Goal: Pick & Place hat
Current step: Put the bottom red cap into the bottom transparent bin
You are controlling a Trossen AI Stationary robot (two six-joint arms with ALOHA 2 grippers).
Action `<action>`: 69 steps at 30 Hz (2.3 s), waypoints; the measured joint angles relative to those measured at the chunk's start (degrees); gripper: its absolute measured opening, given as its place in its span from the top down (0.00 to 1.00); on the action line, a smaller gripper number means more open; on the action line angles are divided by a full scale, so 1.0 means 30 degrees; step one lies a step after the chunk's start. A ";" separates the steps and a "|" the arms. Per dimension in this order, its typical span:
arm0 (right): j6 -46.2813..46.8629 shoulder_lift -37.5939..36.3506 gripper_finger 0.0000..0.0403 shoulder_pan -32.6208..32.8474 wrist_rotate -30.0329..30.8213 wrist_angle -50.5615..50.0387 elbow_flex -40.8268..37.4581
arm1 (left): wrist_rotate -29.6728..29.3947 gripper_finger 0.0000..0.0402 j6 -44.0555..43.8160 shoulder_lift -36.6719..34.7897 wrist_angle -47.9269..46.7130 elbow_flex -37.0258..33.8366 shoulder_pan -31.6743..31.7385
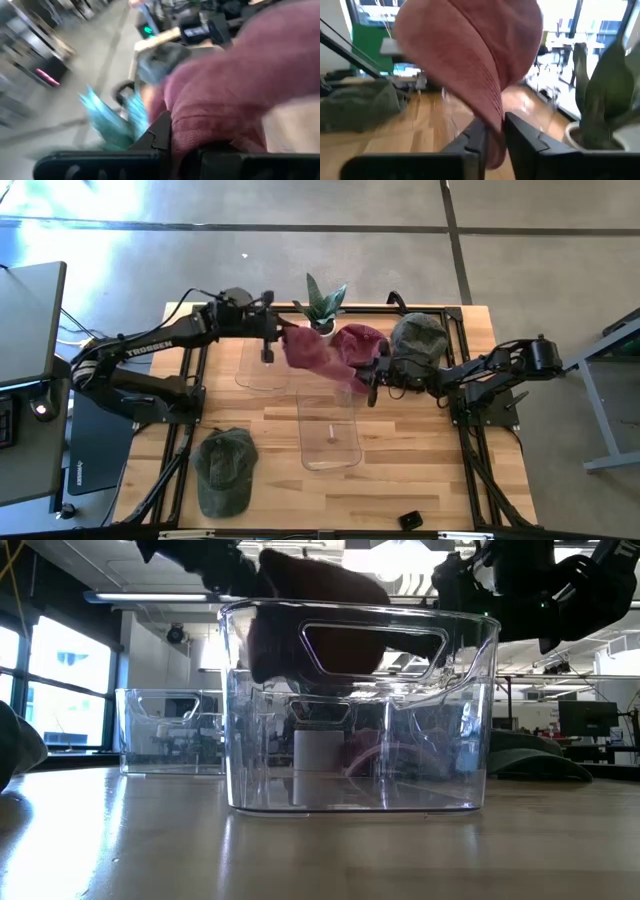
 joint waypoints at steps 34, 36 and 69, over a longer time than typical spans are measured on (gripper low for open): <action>-0.6162 -0.1237 0.26 -0.4034 -1.3063 -1.9822 1.3709 | 1.4276 1.00 1.0621 0.2638 0.8146 0.0022 -0.3207; -0.6196 0.0016 0.26 -0.4432 -1.4874 -1.9804 1.4457 | 1.4314 1.00 1.0425 0.2783 0.8299 0.0022 -0.3448; -0.4905 0.3570 0.38 -0.3612 -2.0575 -1.6043 1.5117 | 1.2313 1.00 1.0405 0.3222 0.7193 0.0044 -0.4209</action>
